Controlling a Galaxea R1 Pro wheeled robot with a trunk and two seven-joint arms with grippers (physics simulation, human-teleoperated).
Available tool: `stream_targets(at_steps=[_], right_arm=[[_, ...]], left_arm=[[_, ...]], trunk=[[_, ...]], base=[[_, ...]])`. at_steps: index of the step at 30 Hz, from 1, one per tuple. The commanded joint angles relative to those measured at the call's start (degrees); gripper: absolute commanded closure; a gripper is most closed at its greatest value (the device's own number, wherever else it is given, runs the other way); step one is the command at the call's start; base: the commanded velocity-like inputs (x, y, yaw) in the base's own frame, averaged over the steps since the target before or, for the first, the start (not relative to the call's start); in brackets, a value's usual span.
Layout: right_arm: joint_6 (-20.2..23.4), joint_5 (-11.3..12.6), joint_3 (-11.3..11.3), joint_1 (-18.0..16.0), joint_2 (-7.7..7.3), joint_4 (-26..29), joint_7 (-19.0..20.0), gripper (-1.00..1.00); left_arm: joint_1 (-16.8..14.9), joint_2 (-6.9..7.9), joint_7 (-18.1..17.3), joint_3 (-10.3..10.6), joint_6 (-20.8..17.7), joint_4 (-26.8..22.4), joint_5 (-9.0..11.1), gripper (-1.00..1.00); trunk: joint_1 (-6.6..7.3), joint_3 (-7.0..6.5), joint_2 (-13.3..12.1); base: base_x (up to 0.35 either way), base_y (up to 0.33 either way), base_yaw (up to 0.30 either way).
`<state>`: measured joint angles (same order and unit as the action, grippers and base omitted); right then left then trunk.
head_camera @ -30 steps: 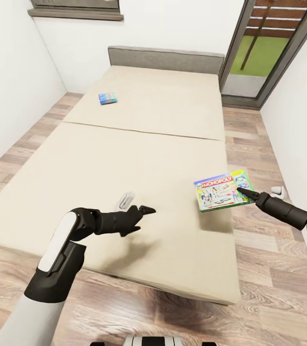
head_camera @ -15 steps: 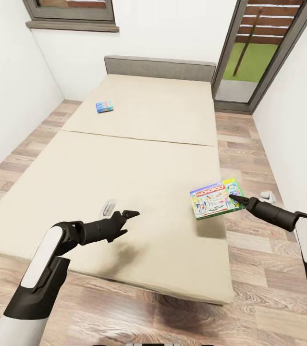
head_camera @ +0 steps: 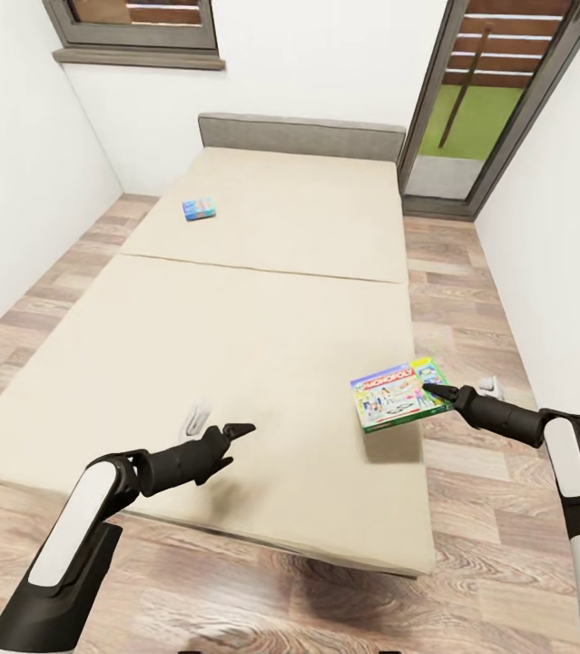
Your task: Put all the toys in the child's room - the three board games (two on the bed and one on the table), the two jigsaw puzzles on the table, and the tennis ball on the table - inside the toy box on the table in the child's room.
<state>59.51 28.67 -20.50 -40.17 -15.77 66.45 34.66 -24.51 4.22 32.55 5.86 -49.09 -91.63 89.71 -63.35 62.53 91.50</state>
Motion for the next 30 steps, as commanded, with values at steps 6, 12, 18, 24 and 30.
stream_targets(at_steps=[6, 12, 18, 24, 30], right_arm=[[0.5, -0.3, 0.0, 0.0, 0.21, -0.2, 0.3, 1.00], [0.5, -0.1, -0.1, 0.0, 0.27, -0.2, 0.2, 1.00], [0.5, 1.1, -0.3, -0.1, 0.29, -0.3, 0.0, 1.00], [0.5, 1.7, -0.3, -0.1, 0.30, -0.3, -0.3, 1.00], [0.5, 1.7, -0.1, -0.2, 0.33, -0.3, -0.5, 1.00]], left_arm=[[1.2, -0.02, -0.5, 0.0, 0.2, 0.2, -0.9, -1.00], [1.7, 0.00, -0.9, -0.1, 0.3, 0.3, -1.5, -1.00], [1.8, -0.06, -1.0, 0.0, 0.3, 0.4, -1.6, -1.00], [1.9, -0.07, -1.1, 0.0, 0.3, 0.5, -2.3, -1.00], [1.9, -0.13, -1.3, 0.1, 0.3, 0.8, -3.3, -1.00]], trunk=[[1.33, -1.06, -2.4], [2.64, -2.14, -4.8], [3.96, -3.22, -7.2], [5.28, -4.30, -9.6], [6.60, -5.38, -12.0]], base=[[0.000, 0.000, -0.002], [0.000, 0.000, 0.000], [0.000, 0.000, 0.000], [0.000, 0.000, 0.000], [0.000, 0.000, 0.000]])
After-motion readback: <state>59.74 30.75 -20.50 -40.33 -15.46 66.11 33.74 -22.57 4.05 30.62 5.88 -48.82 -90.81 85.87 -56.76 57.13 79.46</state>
